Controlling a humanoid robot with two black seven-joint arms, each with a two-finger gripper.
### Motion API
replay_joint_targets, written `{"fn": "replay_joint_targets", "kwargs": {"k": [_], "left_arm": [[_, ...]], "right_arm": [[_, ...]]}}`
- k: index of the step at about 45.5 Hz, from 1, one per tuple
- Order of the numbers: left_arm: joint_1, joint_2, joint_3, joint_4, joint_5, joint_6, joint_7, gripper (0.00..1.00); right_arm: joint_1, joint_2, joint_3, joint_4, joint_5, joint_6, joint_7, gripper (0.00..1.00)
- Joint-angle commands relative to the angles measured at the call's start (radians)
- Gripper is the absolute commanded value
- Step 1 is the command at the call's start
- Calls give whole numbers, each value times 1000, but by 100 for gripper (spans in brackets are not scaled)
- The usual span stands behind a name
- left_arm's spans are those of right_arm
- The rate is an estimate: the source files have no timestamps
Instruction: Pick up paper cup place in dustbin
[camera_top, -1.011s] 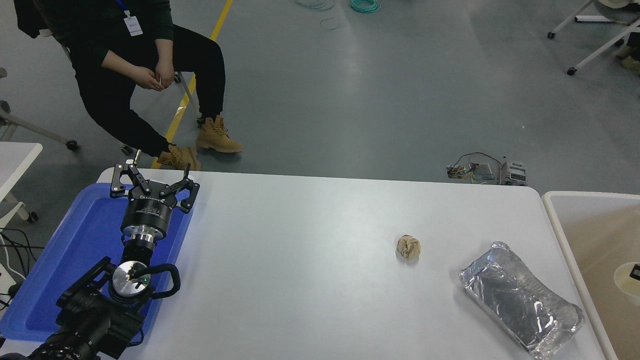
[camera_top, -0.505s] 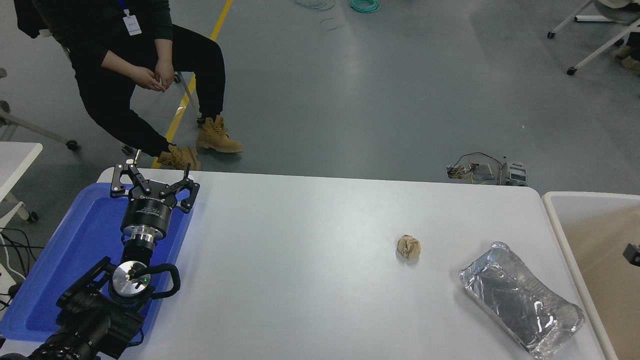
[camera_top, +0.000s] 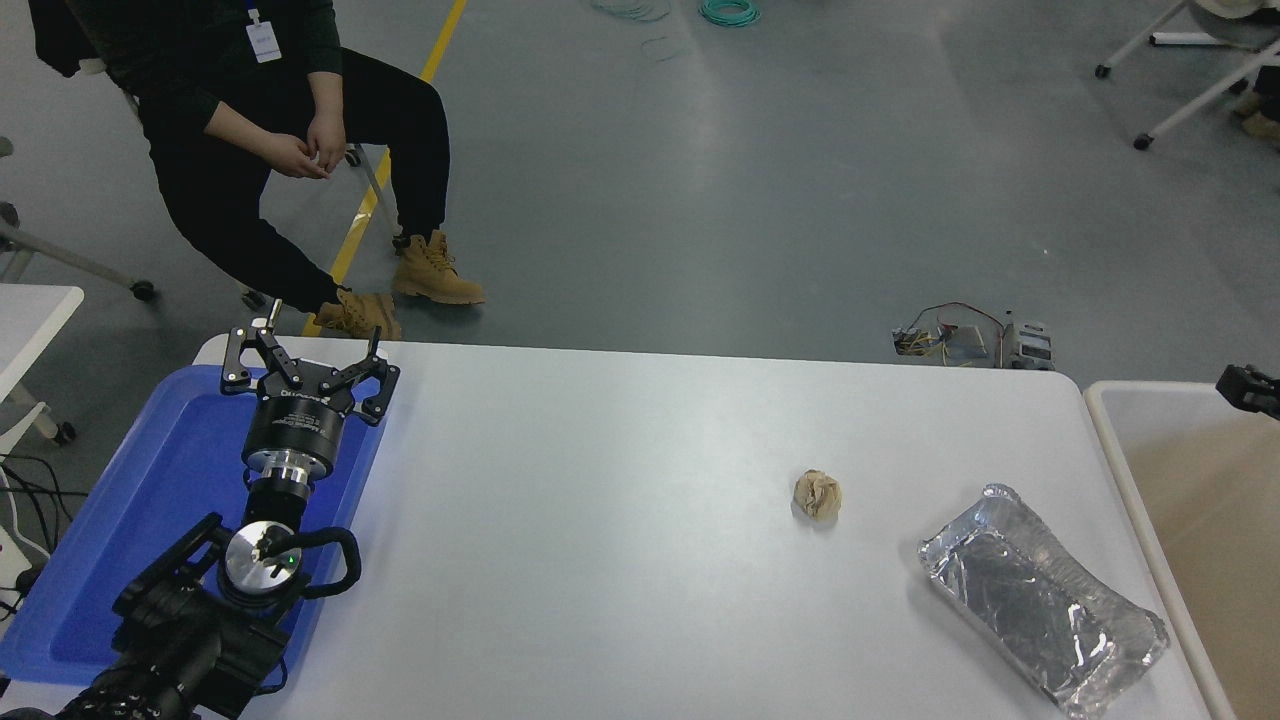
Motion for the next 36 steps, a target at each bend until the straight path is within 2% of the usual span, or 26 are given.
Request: {"fn": "replay_joint_targets", "kwargs": {"k": [1,12,30,36], "left_arm": [[0,1,0,0,0,0,0,100],[0,1,0,0,0,0,0,100],[0,1,0,0,0,0,0,100],[0,1,0,0,0,0,0,100]], "right_arm": [[287,-3,-162,235,-2,2,0,100],[578,-2,-249,504,-2,82,-1,100],[831,9,-246,637,1,457,-1,100],[870,35,-245,708,1,496,-1,100]]}}
